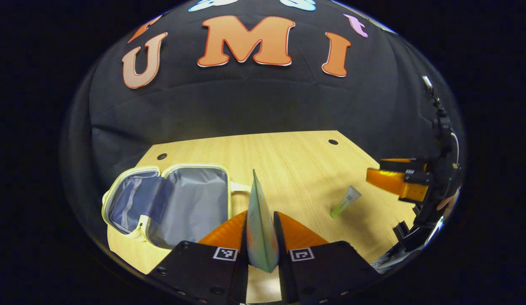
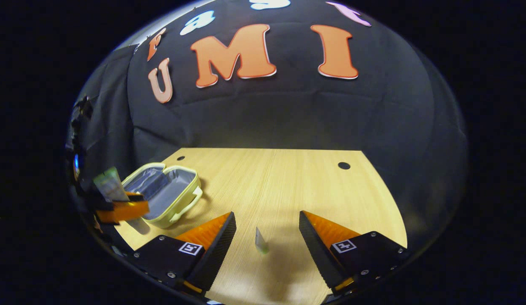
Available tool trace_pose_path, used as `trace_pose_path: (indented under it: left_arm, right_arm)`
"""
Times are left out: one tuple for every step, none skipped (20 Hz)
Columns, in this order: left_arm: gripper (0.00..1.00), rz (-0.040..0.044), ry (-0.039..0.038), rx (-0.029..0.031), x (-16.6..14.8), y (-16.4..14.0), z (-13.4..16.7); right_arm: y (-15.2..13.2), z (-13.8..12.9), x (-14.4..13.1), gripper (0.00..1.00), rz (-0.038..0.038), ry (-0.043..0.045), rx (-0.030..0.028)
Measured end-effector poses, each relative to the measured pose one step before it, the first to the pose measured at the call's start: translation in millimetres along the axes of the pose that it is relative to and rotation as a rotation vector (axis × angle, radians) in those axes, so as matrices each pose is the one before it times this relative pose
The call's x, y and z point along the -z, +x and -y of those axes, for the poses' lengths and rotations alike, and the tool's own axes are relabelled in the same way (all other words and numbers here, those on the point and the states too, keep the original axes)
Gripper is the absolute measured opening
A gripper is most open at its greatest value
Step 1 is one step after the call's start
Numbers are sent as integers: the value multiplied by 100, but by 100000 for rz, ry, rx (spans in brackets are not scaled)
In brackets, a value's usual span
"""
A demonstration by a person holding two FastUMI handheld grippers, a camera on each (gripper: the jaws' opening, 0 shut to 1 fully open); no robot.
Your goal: First open the suitcase, pack the skin care products into it, and then close the suitcase.
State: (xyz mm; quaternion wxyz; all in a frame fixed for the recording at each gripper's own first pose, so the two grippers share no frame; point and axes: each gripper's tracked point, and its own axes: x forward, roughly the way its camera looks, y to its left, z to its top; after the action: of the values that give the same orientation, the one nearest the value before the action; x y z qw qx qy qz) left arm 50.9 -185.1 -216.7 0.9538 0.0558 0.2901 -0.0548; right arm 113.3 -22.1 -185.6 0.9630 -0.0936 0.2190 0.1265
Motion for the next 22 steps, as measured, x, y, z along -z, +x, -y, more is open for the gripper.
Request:
trace_pose_path:
  left_arm:
    - [30, -131, -113, -1497, 117, -650, -644]
    - [30, -127, 294, -1402, 19, -409, -536]
    - [30, -135, 319, -1569, 17, -375, -511]
    - [30, -282, -84, -1095, 302, -237, -360]
    - [30, -527, -545, -607, 337, -7, -245]
    - [30, -535, -812, -79, 282, -10, -61]
    - [30, 157, -767, 354, 133, -69, -39]
    - [30, -374, -392, 192, 251, 56, 49]
    - [30, -205, 195, -131, 228, 131, -149]
    - [30, -129, 511, -211, 169, 149, -155]
    - [30, -43, 498, 110, 186, 83, -81]
    - [30, 103, 263, 283, 125, 91, -85]
    - [30, 392, 65, 423, 160, 149, -211]
    - [30, 56, -131, 185, 3, 40, -270]
    - [30, -48, -383, 372, 26, -2, -346]
    - [30, -378, -635, 366, -196, -237, -512]
    - [30, -2, -996, -226, -344, -296, -750]
    - [30, -439, -667, -196, -483, -438, -969]
    - [30, -1433, -291, 346, -329, -424, -1199]
    - [31, -2402, -506, 67, -421, -450, -1417]
    - [30, -2833, -697, 154, -338, -408, -1680]
    - [30, -3871, -952, 343, -145, -301, -1622]
  right_arm:
    - [774, -60, 1107, 95, -3463, -952, -1305]
    - [706, -199, 1192, 95, -3515, -310, -988]
    - [911, -277, 1225, 93, -2559, -474, -1307]
    - [933, -118, 1017, 93, -2757, -862, -667]
    - [754, -148, 1066, 91, -2862, -937, -1308]
    - [829, -18, 965, 89, -3266, -639, -119]
    - [736, -142, 909, 86, -2863, -344, -717]
    - [624, -165, 466, 84, -1416, 51, -477]
    - [615, 263, 342, 80, -1010, -269, 905]
    - [428, 293, 313, 67, -887, -430, 495]
    - [438, 108, 444, 57, -2008, -394, 211]
    - [492, 4, 646, 55, -2268, -301, -4]
    - [214, 121, 404, 45, -1427, -642, 198]
    - [55, 30, -528, 35, 1288, 645, 1116]
    - [-424, -91, -378, 31, 612, 811, 382]
    - [-541, -188, -433, 31, 249, 1139, 353]
    - [-728, -450, -127, 30, -823, 1540, 105]
    - [-802, -661, -308, 25, -999, 1268, -445]
    - [-962, -644, -552, 30, 362, 1015, -178]
    - [-1086, -779, -659, 30, 1522, 479, 185]
    - [-1065, -997, -1147, 30, 4027, -573, -538]
    - [-1150, -995, -1243, 30, 3701, -685, 74]
